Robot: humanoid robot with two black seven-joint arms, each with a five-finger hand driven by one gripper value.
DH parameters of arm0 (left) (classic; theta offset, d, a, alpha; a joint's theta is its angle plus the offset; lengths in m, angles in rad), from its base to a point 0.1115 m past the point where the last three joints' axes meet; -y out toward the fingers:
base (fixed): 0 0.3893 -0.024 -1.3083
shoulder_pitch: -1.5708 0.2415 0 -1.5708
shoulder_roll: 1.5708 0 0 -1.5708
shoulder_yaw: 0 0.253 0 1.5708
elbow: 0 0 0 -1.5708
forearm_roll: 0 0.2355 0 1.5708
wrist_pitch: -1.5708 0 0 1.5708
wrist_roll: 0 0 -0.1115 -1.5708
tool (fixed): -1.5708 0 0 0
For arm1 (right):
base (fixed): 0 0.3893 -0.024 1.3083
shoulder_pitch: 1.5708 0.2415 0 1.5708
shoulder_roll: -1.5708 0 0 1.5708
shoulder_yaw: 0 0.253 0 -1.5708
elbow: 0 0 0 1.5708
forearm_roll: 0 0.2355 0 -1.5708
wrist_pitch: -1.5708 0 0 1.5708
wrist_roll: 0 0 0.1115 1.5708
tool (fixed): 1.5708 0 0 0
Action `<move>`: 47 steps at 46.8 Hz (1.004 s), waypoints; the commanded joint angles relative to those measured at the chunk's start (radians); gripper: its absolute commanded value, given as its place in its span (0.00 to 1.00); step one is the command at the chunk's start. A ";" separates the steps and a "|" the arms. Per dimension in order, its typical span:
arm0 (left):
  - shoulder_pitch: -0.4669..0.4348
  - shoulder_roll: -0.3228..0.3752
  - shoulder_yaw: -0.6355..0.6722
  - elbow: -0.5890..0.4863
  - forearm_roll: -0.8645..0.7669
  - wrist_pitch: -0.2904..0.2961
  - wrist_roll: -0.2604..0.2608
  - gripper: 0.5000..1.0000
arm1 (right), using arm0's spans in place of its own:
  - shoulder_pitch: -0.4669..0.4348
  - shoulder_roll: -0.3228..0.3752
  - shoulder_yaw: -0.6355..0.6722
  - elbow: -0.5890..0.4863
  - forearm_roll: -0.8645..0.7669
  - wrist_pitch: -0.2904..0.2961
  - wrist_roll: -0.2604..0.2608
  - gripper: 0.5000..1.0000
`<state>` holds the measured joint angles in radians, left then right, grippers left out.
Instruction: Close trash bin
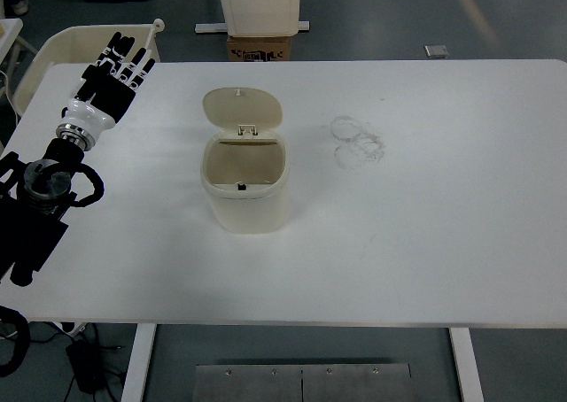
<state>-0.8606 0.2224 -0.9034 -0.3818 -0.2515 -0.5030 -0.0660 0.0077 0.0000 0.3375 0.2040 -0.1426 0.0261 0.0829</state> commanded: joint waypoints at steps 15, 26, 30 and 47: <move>0.002 -0.001 0.000 0.000 0.000 0.001 -0.014 1.00 | 0.000 0.000 0.000 0.000 0.000 0.000 0.000 0.99; 0.000 0.005 0.003 -0.025 0.000 0.007 -0.014 1.00 | 0.000 0.000 0.000 0.000 0.000 0.000 0.000 0.99; 0.003 0.015 0.003 -0.055 0.000 0.008 -0.014 1.00 | 0.000 0.000 0.000 0.000 0.000 0.000 0.000 0.99; 0.035 0.133 0.008 -0.252 -0.002 0.060 -0.012 1.00 | 0.000 0.000 0.000 0.000 0.000 0.000 0.000 0.99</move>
<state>-0.8243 0.3409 -0.8966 -0.6102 -0.2535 -0.4514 -0.0794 0.0077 0.0000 0.3375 0.2040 -0.1427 0.0262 0.0830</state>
